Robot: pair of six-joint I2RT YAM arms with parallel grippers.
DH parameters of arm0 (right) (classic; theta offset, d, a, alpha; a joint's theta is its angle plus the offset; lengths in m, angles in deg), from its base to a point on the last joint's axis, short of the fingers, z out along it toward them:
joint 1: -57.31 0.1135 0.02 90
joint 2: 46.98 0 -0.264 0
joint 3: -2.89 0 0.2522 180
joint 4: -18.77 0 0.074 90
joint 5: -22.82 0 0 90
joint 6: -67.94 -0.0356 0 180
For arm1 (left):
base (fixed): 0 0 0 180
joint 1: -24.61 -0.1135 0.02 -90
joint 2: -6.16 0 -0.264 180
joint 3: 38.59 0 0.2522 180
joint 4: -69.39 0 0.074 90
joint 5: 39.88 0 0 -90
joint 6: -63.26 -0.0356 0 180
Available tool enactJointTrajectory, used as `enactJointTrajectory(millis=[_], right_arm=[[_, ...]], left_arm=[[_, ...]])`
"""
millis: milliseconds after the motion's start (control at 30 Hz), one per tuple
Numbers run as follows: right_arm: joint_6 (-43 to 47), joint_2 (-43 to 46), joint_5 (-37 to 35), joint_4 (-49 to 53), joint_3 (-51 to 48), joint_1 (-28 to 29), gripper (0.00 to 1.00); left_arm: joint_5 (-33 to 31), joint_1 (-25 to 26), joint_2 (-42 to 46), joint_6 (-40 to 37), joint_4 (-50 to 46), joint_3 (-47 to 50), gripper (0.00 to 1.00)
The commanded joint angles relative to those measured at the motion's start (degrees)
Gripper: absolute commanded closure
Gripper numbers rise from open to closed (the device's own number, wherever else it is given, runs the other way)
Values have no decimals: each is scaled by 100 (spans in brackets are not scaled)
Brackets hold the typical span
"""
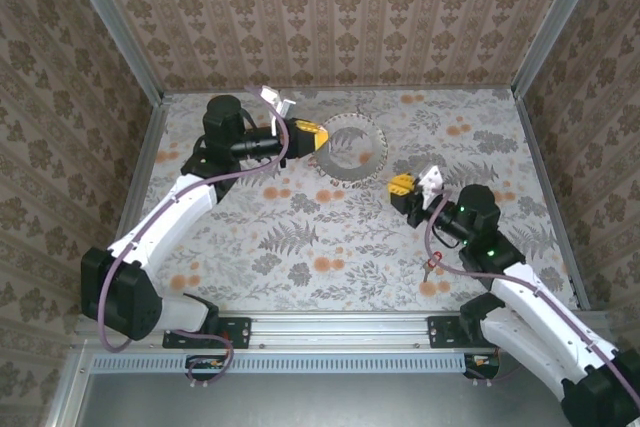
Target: Put the keys on the keyring
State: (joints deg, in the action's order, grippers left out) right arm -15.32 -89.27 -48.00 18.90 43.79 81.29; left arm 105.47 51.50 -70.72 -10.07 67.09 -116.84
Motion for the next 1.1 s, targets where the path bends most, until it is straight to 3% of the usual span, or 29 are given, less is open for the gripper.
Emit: enactJointTrajectory(millis=[0,133,333,1067], right_arm=[[1096,-53,-837,-808,-153,431,82],[1687,-288,-1326,-1624,-426,896,84],[1907,-580,-1625,-2123,-437,1150,84],[2024,-991,-2026,-2645,-250,1547,85]], left_arm=[[96,-40,158,-313,-5,-288,100],[-176,-29,220,-303,143,-258,100],[-620,195,445,-620,293,-28,100],[-1012,360,755,-711,345,145,100]])
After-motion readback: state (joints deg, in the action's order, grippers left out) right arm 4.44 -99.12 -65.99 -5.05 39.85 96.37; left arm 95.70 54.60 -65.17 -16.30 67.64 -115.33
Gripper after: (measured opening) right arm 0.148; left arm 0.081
